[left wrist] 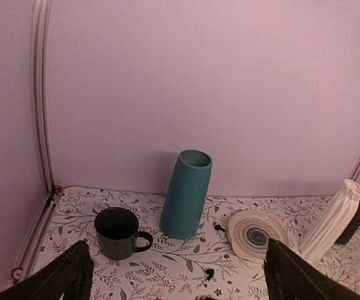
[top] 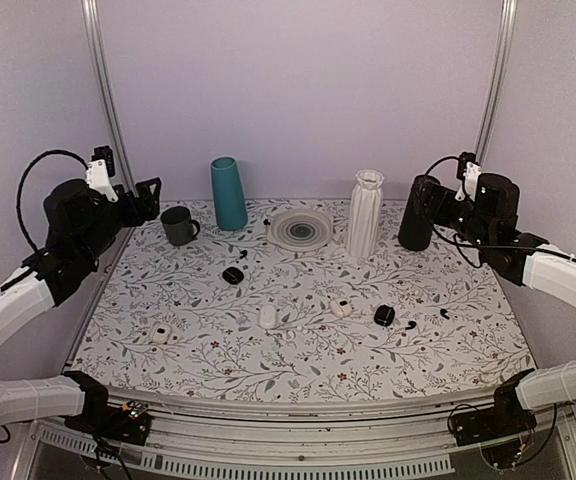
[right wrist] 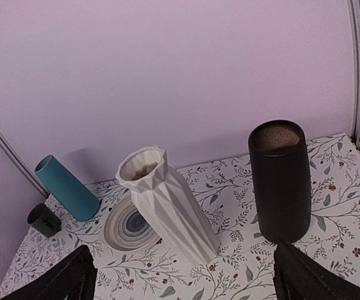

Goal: Insert the wireless bluetooth earbuds into the charging case
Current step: Pick up the charging case from the center of the board.

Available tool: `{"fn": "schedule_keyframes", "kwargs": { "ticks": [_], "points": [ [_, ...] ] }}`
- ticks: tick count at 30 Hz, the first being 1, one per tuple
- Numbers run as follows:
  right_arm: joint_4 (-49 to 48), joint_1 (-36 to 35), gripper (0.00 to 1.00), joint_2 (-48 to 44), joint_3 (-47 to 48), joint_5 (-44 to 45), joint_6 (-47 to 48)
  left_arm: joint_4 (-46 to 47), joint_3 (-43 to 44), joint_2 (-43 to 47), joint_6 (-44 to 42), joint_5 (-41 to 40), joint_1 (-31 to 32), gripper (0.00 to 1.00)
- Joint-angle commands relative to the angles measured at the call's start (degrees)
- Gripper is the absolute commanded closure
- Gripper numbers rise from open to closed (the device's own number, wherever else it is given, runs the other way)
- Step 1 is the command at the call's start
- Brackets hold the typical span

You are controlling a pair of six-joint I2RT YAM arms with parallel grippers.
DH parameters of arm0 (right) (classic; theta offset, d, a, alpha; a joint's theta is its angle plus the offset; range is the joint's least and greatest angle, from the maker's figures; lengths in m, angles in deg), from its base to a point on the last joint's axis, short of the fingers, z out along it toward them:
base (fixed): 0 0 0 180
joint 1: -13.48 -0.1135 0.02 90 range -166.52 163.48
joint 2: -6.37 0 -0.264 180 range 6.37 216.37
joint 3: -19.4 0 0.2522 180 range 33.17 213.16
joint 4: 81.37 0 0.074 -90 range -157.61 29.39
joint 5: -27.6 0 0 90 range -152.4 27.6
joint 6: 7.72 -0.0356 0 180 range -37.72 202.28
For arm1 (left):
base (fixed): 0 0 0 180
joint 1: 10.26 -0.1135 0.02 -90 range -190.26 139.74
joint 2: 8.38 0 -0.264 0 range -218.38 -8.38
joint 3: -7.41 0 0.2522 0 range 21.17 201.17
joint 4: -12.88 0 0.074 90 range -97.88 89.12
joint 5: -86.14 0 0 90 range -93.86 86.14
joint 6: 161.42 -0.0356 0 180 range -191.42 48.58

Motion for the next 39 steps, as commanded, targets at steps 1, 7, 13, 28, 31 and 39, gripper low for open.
{"fn": "schedule_keyframes", "kwargs": {
  "ticks": [1,7,13,28,31,39],
  "points": [
    [2.2,2.4,0.01,-3.6,-1.0,-7.0,-4.9,-9.5,5.8,-3.9,3.7,9.6,0.6,0.04],
    [7.7,2.6,0.01,-1.0,0.8,-10.0,-7.4,-13.5,6.7,-8.6,7.8,12.6,4.7,0.04],
    [8.3,2.8,0.01,-0.5,-0.1,-14.4,-9.2,-16.6,5.8,-11.7,9.3,11.7,8.1,0.04],
    [21.0,-8.1,0.02,-1.1,-11.6,-17.5,-11.9,-2.3,1.8,-18.5,20.3,10.2,19.8,0.04],
    [20.2,-8.8,0.06,-2.6,-15.9,-17.6,-15.7,0.6,2.3,-20.5,20.6,10.5,20.0,0.04],
    [28.9,-9.7,0.18,2.9,-10.6,-15.8,-16.9,0.8,11.3,-29.2,15.4,15.4,19.9,0.04]
  ]
}}
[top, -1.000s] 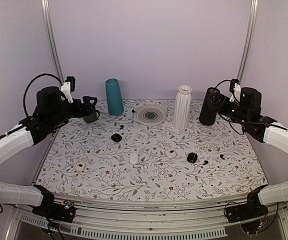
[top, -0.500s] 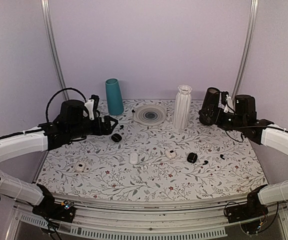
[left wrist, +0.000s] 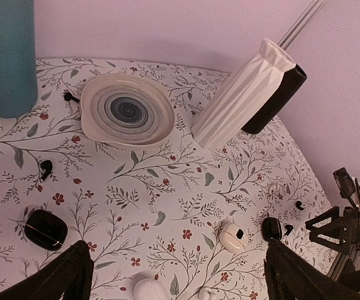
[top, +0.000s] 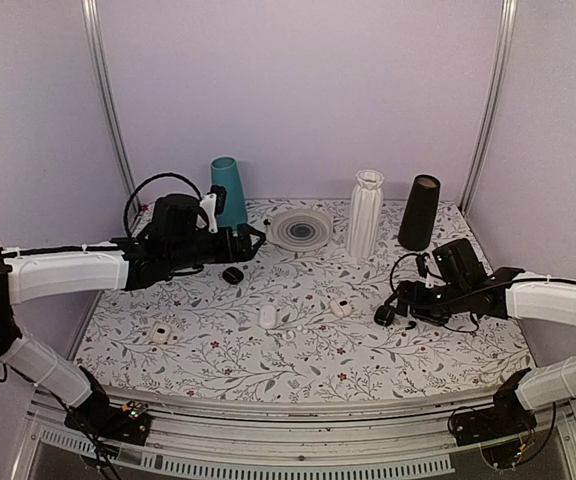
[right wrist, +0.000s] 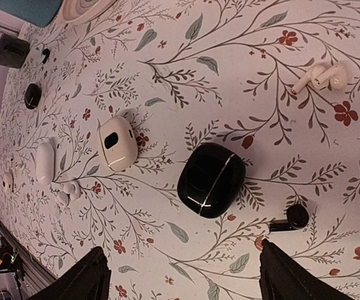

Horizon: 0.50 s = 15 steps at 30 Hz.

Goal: Insert the wireless bluetooth earbuds into the charging case
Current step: Pick up the charging case from the center of the board.

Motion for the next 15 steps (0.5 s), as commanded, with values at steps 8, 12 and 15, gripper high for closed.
{"fn": "schedule_keyframes", "kwargs": {
  "ticks": [8,12,15],
  "points": [
    [7.4,-0.5,0.31,11.2,10.3,1.7,-3.4,-2.5,9.7,-2.9,-8.2,1.6,-0.3,0.04],
    [6.0,-0.5,0.37,14.4,10.5,1.2,-4.5,-2.9,10.7,-3.1,-9.2,1.3,-0.4,0.04],
    [5.1,-0.5,0.44,17.0,11.4,0.3,-4.5,-3.5,11.0,-3.0,-9.2,1.4,-0.4,0.04]
  ]
}}
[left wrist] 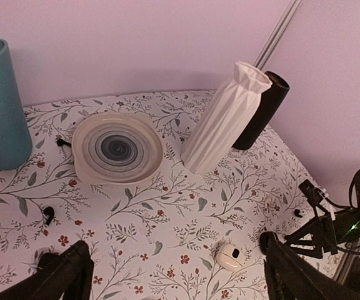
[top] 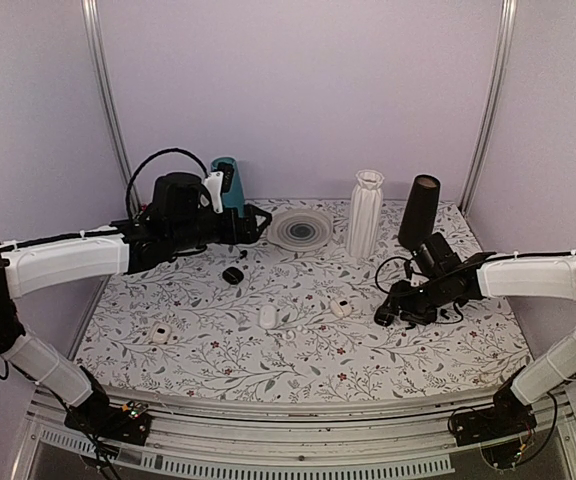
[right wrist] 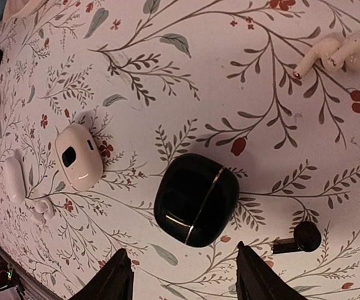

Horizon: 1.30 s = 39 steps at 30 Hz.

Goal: Insert the wireless bluetooth earbuds into the charging case
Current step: Pick up the charging case from the center of the board.

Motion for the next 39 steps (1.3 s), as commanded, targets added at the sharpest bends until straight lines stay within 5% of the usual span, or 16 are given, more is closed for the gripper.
{"fn": "schedule_keyframes", "kwargs": {
  "ticks": [1,8,16,39],
  "points": [
    [-0.4,-0.2,0.47,3.4,2.3,-0.4,-1.0,-1.2,1.5,0.2,-1.7,0.1,-0.3,0.04],
    [-0.7,-0.3,0.54,7.0,3.9,0.9,0.3,-2.5,1.1,1.0,-1.8,0.5,-0.3,0.04],
    [0.3,-0.3,0.73,10.8,6.3,1.3,1.2,-4.8,-0.4,3.5,-2.3,-1.8,-0.3,0.04],
    [2.1,-3.8,0.55,15.3,9.3,4.2,3.3,-4.2,-1.8,4.5,-2.1,-1.9,-0.3,0.04]
  ]
}}
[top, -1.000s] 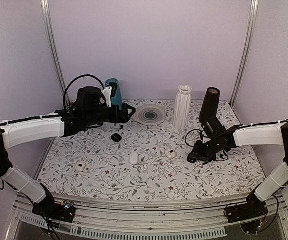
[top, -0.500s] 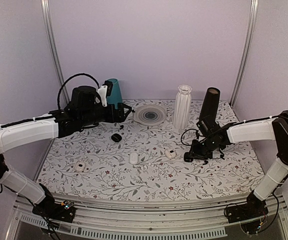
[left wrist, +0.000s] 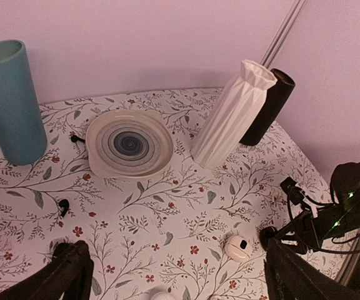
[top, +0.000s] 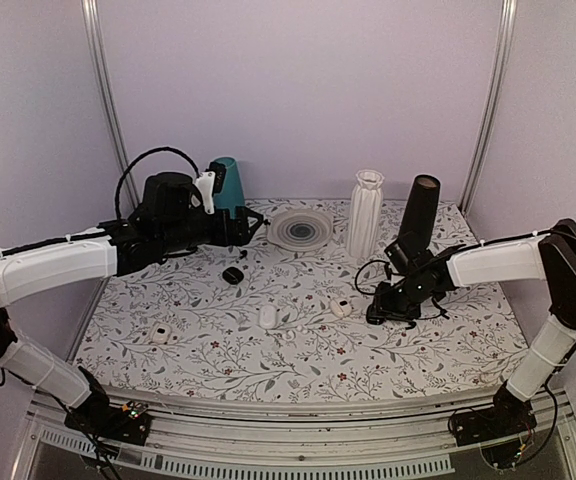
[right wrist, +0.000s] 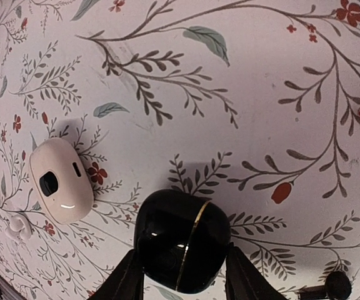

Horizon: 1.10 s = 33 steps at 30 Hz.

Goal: Insert the wireless bluetooth earbuds into the charging case
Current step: Pick up the charging case from the center of the board.

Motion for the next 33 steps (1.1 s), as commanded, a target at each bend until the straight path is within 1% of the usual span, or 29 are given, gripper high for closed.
{"fn": "schedule_keyframes", "kwargs": {
  "ticks": [1,5,11,17,21,23,26,28,33],
  "points": [
    [1.3,-1.3,0.54,2.1,1.3,1.9,0.5,-0.1,-0.7,0.4,-0.5,-0.1,-0.2,0.04],
    [1.5,-1.8,0.53,2.4,1.5,2.8,0.3,-0.2,-0.9,0.7,-0.2,-0.4,-0.2,0.04],
    [2.4,-2.5,0.53,2.8,2.6,4.5,0.6,0.1,-1.2,0.9,0.5,-0.2,-0.3,0.04],
    [4.1,-4.0,0.48,4.9,4.1,6.8,1.4,0.4,-1.7,1.0,1.5,-0.1,-0.2,0.04],
    [4.5,-4.5,0.46,5.3,3.9,8.0,1.4,0.4,-1.7,1.2,1.5,0.0,-0.2,0.04],
    [4.0,-4.7,0.48,4.6,3.5,8.2,1.3,0.4,-1.7,1.2,1.5,0.0,-0.2,0.04],
    [3.6,-4.7,0.56,4.2,3.5,8.1,1.0,0.4,-1.5,1.0,1.6,0.3,-0.2,0.04],
    [3.5,-4.7,0.60,4.4,3.9,8.0,1.0,0.4,-1.2,0.7,1.7,0.7,-0.2,0.04],
    [3.0,-4.7,0.61,4.1,4.4,8.1,1.0,0.6,-0.6,-0.3,2.1,1.6,-0.2,0.04]
  ]
}}
